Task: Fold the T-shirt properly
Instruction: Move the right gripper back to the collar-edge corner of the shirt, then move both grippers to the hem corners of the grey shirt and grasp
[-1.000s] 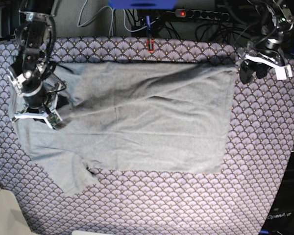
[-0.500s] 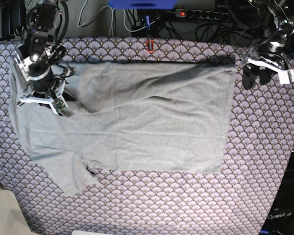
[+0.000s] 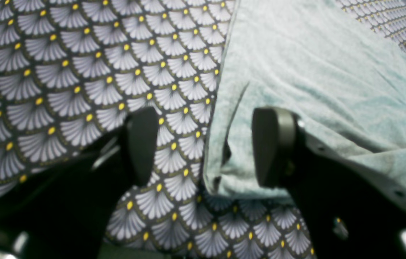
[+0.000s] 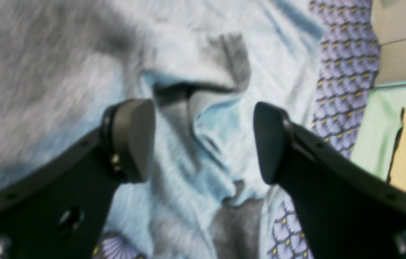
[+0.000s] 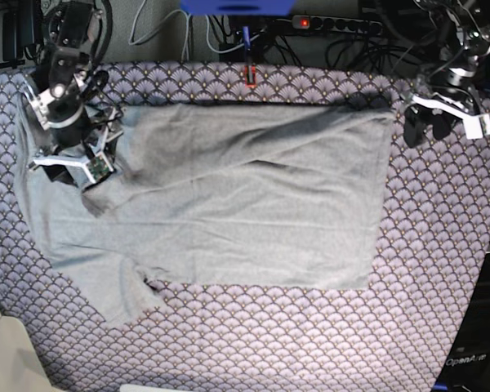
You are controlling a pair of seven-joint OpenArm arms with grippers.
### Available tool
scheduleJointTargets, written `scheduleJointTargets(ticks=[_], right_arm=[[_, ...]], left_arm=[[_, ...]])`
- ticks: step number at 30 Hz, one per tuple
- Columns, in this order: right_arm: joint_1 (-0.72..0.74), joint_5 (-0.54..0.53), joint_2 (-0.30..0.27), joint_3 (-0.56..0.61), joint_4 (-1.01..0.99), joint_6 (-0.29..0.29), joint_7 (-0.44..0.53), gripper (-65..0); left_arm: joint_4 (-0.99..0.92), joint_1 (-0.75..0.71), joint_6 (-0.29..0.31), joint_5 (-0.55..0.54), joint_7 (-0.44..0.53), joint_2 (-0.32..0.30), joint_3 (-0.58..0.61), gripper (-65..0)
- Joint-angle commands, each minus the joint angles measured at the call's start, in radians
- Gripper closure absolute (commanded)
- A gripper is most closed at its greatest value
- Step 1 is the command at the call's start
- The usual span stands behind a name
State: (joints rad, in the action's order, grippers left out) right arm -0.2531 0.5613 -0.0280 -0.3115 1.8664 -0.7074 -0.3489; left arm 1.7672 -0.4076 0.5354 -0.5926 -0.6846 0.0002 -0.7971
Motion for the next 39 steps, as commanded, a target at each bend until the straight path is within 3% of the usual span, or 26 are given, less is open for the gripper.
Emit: scheduleJointTargets(ticks=[1,9,12,16,23,28,31,36,39], right_arm=[[0.013,-0.004,-0.019,-0.019,0.022,0.009,0.015,-44.0],[0.133,-0.005,-0.057,-0.189,0.019,0.009,0.015,-44.0],[0.163,-0.008,-0.053,-0.231,0.017,0.009,0.015,-44.0],[0.165,-0.004,-0.029,-0.24,0.014,0.009,0.015,-44.0],[0.163,-0.008,-0.025,-0.237,-0.04,0.009,0.015,-44.1],[0.225,-0.008,-0.023,-0.236,-0.081,0.009,0.015,-44.0],[0.298,-0.007,-0.023,-0.236,-0.13,0.009,0.015,-44.0],[0.443,-0.004,-0.034,-0.22,-0.262,0.009,0.017,-44.0],[0.516,-0.002,-0.077,-0.173,-0.354,0.009,0.015,-44.0]], left_arm=[[0.021,-0.004,0.009,-0.019,0.021,-0.007,-0.006,-40.5],[0.101,0.02,0.007,-0.02,0.021,-0.002,-0.002,-40.5],[0.122,0.06,0.005,-0.02,-0.039,-0.002,-0.005,-40.5],[0.136,0.14,0.004,-0.019,-0.151,-0.009,-0.006,-40.5],[0.133,0.264,0.002,-0.011,-0.238,-0.01,-0.005,-40.6],[0.118,0.342,-0.001,-0.008,-0.266,-0.03,0.003,-40.6],[0.099,0.419,-0.002,0.047,-0.266,-0.03,0.014,-40.6],[0.026,0.546,-0.107,0.213,-0.26,-0.03,0.137,-40.6],[-0.045,0.634,-0.145,0.279,-0.257,-0.03,0.199,-40.6]])
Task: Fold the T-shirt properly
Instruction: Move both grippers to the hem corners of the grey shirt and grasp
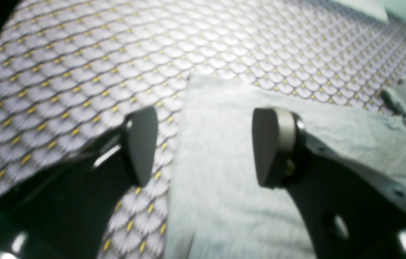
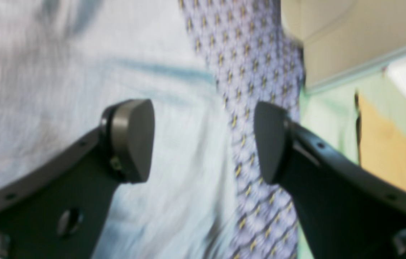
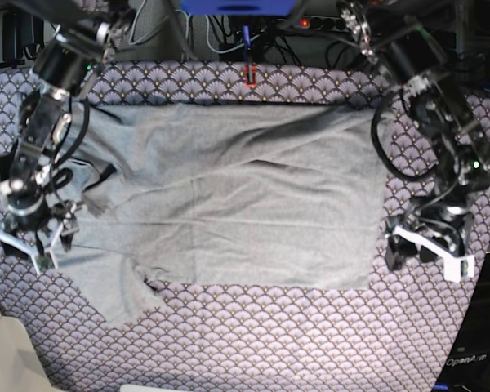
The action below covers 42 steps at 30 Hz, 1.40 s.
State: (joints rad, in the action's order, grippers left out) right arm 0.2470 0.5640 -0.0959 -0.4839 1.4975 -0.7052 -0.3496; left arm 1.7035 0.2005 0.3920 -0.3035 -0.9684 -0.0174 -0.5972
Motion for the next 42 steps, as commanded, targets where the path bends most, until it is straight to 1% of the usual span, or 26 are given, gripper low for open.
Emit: scheduleJointTargets(ticks=[1,3,5,11,13,15,18,20,25,28,30,40,42], right_arm=[[0.038,-0.005,-0.02,0.023,-0.018,0.007,0.016,-44.0],[0.09,-0.005,-0.041,0.052,-0.102,0.007,0.016,-44.0],[0.153,-0.005,-0.054,0.063,-0.194,0.007,0.016,-44.0],[0.32,-0.006,-0.115,0.064,-0.478,0.007,0.024,-44.0],[0.377,-0.006,-0.124,0.064,-0.576,0.007,0.062,-44.0],[0.392,-0.006,-0.143,0.064,-0.621,0.007,0.122,-44.0],[0.389,-0.006,-0.155,0.064,-0.66,0.007,0.202,-44.0],[0.391,-0.006,-0.158,0.064,-0.679,0.007,0.231,-44.0],[0.386,-0.006,-0.158,0.066,-0.685,0.007,0.241,-44.0],[0.368,-0.006,-0.153,0.066,-0.68,0.007,0.24,-44.0],[0.354,-0.006,-0.153,0.066,-0.679,0.007,0.241,-44.0],[0.323,-0.006,-0.155,0.061,-0.677,0.007,0.241,-44.0],[0.311,-0.006,-0.156,0.06,-0.677,0.007,0.241,-44.0]], left_arm=[[-0.009,0.052,-0.018,0.01,0.029,-0.013,0.018,-40.6],[-0.089,0.121,-0.063,0.062,0.033,-0.013,0.052,-40.7],[-0.194,0.182,-0.083,0.123,0.067,-0.013,0.081,-40.7],[-0.507,0.32,-0.086,0.303,0.243,-0.017,0.118,-40.7],[-0.664,0.374,-0.086,0.355,0.325,-0.026,0.118,-40.7],[-0.787,0.417,-0.086,0.392,0.398,-0.037,0.112,-40.7],[-0.991,0.462,-0.081,0.395,0.506,-0.082,0.116,-40.7],[-1.109,0.492,-0.084,0.401,0.592,-0.094,0.118,-40.7],[-1.31,0.54,-0.084,0.405,0.76,-0.126,0.118,-40.7],[-1.384,0.569,-0.084,0.407,0.817,-0.131,0.118,-40.7],[-1.399,0.574,-0.084,0.407,0.845,-0.131,0.118,-40.7],[-1.41,0.578,-0.086,0.407,0.911,-0.125,0.118,-40.6],[-1.439,0.574,-0.086,0.407,0.92,-0.123,0.119,-40.6]])
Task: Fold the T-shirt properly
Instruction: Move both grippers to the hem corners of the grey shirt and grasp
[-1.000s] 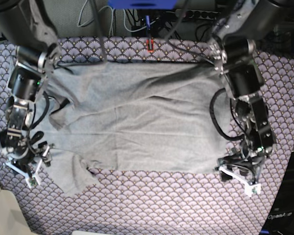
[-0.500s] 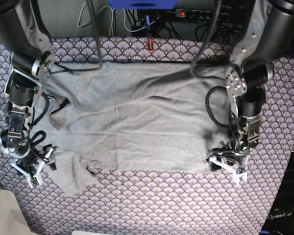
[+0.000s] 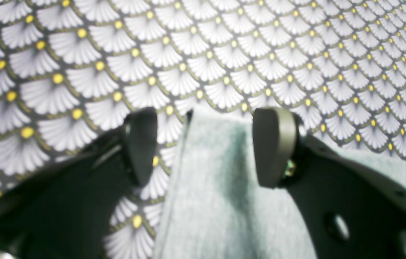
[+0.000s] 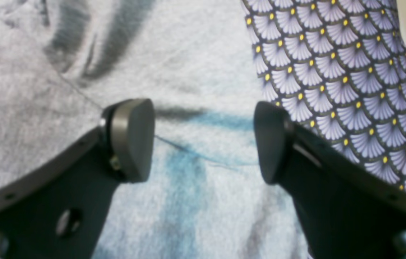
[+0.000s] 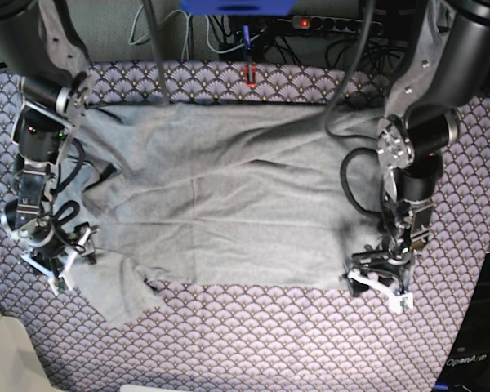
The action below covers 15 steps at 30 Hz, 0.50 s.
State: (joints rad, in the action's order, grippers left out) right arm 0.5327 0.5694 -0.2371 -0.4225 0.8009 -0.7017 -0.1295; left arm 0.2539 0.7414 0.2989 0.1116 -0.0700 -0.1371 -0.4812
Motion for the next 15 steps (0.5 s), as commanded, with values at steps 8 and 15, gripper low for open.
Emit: scheduleJointTargets(ticks=[8,15], right_arm=[[0.017,-0.012,-0.015,-0.002,0.019,0.004,0.021,-44.0],[0.017,-0.012,-0.014,-0.002,0.019,0.004,0.021,-44.0]], left_arm=[[-0.101,0.031,0.007,-0.008,0.129,-0.003,0.003,-40.5],[-0.101,0.017,0.007,-0.008,0.14,-0.002,0.003,-40.3]])
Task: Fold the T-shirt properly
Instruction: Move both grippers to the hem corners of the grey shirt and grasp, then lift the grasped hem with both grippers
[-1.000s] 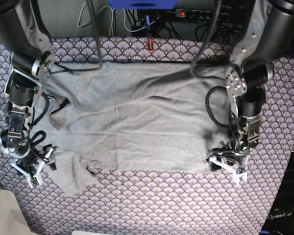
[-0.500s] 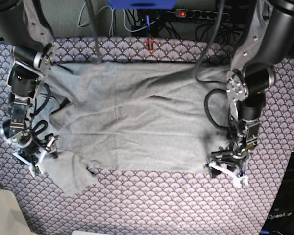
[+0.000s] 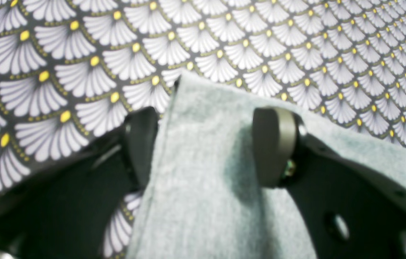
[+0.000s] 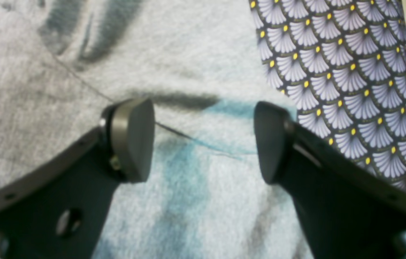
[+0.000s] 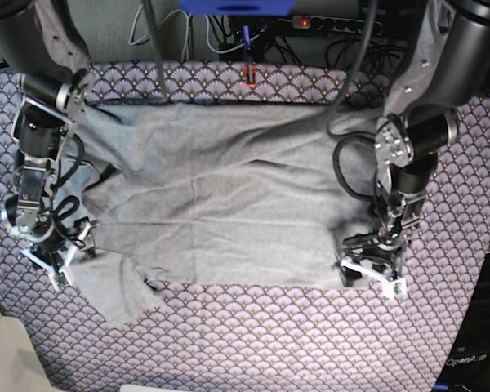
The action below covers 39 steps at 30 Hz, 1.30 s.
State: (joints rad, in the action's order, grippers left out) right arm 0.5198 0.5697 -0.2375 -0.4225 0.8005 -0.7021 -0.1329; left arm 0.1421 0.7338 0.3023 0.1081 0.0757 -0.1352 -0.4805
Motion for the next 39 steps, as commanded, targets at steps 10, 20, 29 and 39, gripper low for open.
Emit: scheduleJointTargets(ticks=[10,20,29,39], right_arm=[[0.003,-0.012,-0.013,-0.002,0.02,0.004,0.026,-44.0],[0.018,-0.017,-0.015,-0.005,0.02,0.004,0.026,-44.0],[0.102,-0.017,-0.01,-0.006,0.012,0.004,0.026,-44.0],[0.105,-0.014,-0.033,-0.002,-0.172,0.004,0.148,-44.0]], left_arm=[[0.014,0.011,0.004,-0.005,-0.006,0.012,0.001,-17.4],[0.014,0.011,0.004,-0.011,-0.011,0.009,0.001,0.0],[0.015,-0.009,0.004,-0.006,-0.012,0.004,0.001,0.0],[0.015,-0.023,0.008,-0.006,-0.012,0.003,0.001,0.0]])
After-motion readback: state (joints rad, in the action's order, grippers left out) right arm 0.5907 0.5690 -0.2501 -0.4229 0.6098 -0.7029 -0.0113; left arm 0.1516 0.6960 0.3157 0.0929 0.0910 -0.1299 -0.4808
